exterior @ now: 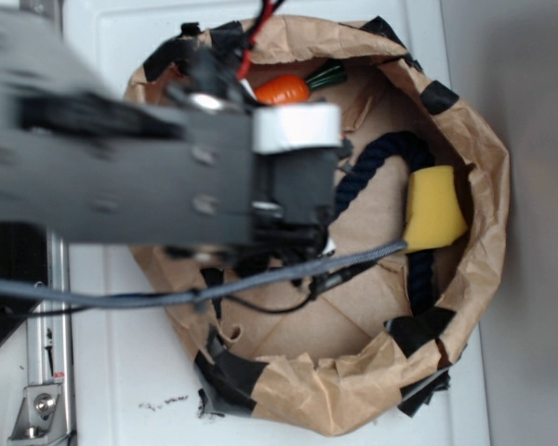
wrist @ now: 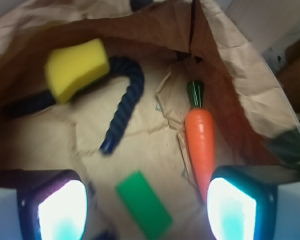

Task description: Grab the carrot.

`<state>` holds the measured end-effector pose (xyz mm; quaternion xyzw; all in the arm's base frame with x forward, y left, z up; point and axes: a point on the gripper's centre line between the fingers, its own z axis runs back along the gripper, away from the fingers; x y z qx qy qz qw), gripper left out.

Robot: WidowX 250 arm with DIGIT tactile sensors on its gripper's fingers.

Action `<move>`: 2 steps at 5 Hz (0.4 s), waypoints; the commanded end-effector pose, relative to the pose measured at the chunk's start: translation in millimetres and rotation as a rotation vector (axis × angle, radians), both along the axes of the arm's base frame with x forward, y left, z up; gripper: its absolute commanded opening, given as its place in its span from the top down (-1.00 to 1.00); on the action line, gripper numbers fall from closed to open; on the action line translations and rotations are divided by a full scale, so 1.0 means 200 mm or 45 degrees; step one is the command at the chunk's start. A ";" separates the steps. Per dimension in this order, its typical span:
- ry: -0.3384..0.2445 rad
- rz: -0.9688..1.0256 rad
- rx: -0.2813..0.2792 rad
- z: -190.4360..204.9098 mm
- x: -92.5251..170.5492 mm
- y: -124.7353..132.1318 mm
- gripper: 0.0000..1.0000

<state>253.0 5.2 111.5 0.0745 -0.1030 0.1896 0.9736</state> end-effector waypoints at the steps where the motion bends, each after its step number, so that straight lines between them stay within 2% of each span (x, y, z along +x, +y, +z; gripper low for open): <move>1: 0.049 0.012 0.029 -0.23 0.06 0.14 -1.00; 2: 0.085 -0.006 -0.043 -0.25 0.02 0.29 -1.00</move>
